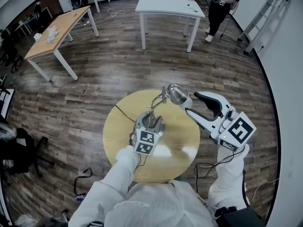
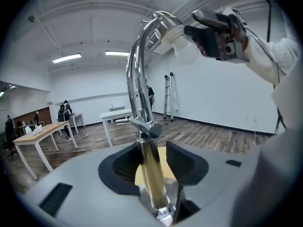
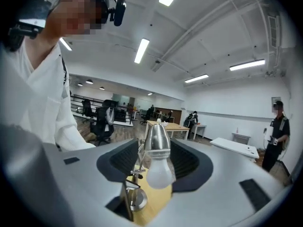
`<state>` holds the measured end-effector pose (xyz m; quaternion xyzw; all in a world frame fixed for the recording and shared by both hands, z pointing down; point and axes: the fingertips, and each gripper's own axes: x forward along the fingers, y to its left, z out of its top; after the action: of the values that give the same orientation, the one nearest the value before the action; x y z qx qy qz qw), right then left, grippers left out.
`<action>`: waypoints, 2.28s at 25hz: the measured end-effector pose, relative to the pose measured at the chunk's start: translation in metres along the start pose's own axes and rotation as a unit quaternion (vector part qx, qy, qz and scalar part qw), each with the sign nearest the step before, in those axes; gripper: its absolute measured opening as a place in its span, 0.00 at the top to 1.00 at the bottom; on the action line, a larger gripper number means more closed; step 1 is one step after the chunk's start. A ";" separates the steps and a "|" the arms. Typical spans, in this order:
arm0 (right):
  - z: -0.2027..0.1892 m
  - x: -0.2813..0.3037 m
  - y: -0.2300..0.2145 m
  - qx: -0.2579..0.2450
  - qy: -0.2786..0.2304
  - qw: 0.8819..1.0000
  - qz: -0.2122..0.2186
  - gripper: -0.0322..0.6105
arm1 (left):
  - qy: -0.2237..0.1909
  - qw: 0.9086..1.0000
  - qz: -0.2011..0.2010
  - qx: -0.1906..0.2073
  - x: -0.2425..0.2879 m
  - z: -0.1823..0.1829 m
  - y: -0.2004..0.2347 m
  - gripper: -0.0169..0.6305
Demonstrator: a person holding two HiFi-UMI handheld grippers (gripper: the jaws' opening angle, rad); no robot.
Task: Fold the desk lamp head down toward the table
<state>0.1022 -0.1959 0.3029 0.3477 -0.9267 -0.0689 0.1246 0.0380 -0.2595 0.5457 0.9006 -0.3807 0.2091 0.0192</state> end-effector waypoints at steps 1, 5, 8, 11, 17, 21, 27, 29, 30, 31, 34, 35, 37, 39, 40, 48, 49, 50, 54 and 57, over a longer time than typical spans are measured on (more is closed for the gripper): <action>0.002 0.006 -0.003 -0.011 0.011 1.000 0.018 0.64 | 0.000 1.000 0.005 0.004 0.002 0.001 -0.001 0.71; 0.004 0.024 -0.009 -0.036 0.050 0.994 0.085 0.62 | -0.004 1.000 0.013 -0.002 0.005 0.003 0.003 0.78; 0.004 0.034 -0.008 -0.037 0.074 0.988 0.131 0.61 | -0.006 1.000 0.000 -0.013 0.005 0.003 0.004 0.78; 0.002 0.040 -0.007 -0.028 0.094 0.981 0.168 0.60 | -0.002 1.000 -0.008 -0.015 0.004 0.003 0.004 0.78; -0.002 0.046 -0.008 -0.032 0.138 0.970 0.197 0.59 | -0.003 1.000 -0.012 -0.015 0.007 0.003 0.004 0.78; -0.006 0.046 -0.010 -0.034 0.178 0.964 0.193 0.59 | -0.003 1.000 -0.017 -0.023 0.008 0.003 0.005 0.78; -0.025 0.029 -0.016 -0.016 0.167 0.970 0.175 0.59 | -0.003 0.999 -0.020 -0.031 0.013 0.000 0.004 0.79; -0.030 0.024 -0.018 -0.009 0.160 0.973 0.168 0.59 | -0.003 0.999 -0.021 -0.032 0.014 0.000 0.005 0.80; -0.032 0.022 -0.019 -0.004 0.155 0.974 0.164 0.59 | -0.003 0.999 -0.022 -0.033 0.013 -0.001 0.005 0.80; -0.035 0.020 -0.019 0.002 0.150 0.976 0.161 0.59 | -0.003 0.999 -0.023 -0.033 0.013 -0.001 0.006 0.80; -0.043 0.013 -0.022 0.017 0.137 0.979 0.150 0.59 | -0.002 0.999 -0.024 -0.034 0.015 -0.001 0.005 0.80; -0.047 0.011 -0.024 0.021 0.134 0.980 0.148 0.59 | -0.002 0.999 -0.024 -0.034 0.016 -0.001 0.005 0.80; -0.053 0.008 -0.026 0.028 0.131 0.980 0.146 0.59 | 0.000 0.999 -0.024 -0.034 0.018 -0.002 0.005 0.80; -0.060 0.006 -0.028 0.036 0.130 0.980 0.145 0.59 | 0.003 0.999 -0.023 -0.027 0.020 -0.003 0.005 0.80; -0.063 0.005 -0.029 0.040 0.129 0.980 0.145 0.59 | 0.004 0.999 -0.023 -0.022 0.020 -0.004 0.004 0.80; -0.096 -0.009 -0.030 0.056 0.115 0.982 0.142 0.59 | 0.017 1.000 -0.010 -0.021 0.025 -0.011 0.002 0.80; -0.101 -0.010 -0.030 0.055 0.115 0.982 0.140 0.59 | 0.018 1.000 -0.006 -0.023 0.025 -0.012 0.002 0.80; -0.108 -0.010 -0.030 0.054 0.120 0.982 0.137 0.59 | 0.019 1.000 -0.003 -0.023 0.026 -0.012 0.003 0.80; -0.136 -0.013 -0.032 0.060 0.146 0.979 0.132 0.59 | 0.021 0.999 0.006 -0.026 0.029 -0.011 0.005 0.80; -0.152 -0.016 -0.033 0.074 0.138 0.979 0.129 0.59 | 0.024 0.999 0.013 -0.028 0.031 -0.011 0.004 0.80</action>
<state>0.1768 -0.2159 0.4385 0.2398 -0.9401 0.0654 0.2334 0.0505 -0.2813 0.5674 0.8893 -0.3979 0.2197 0.0511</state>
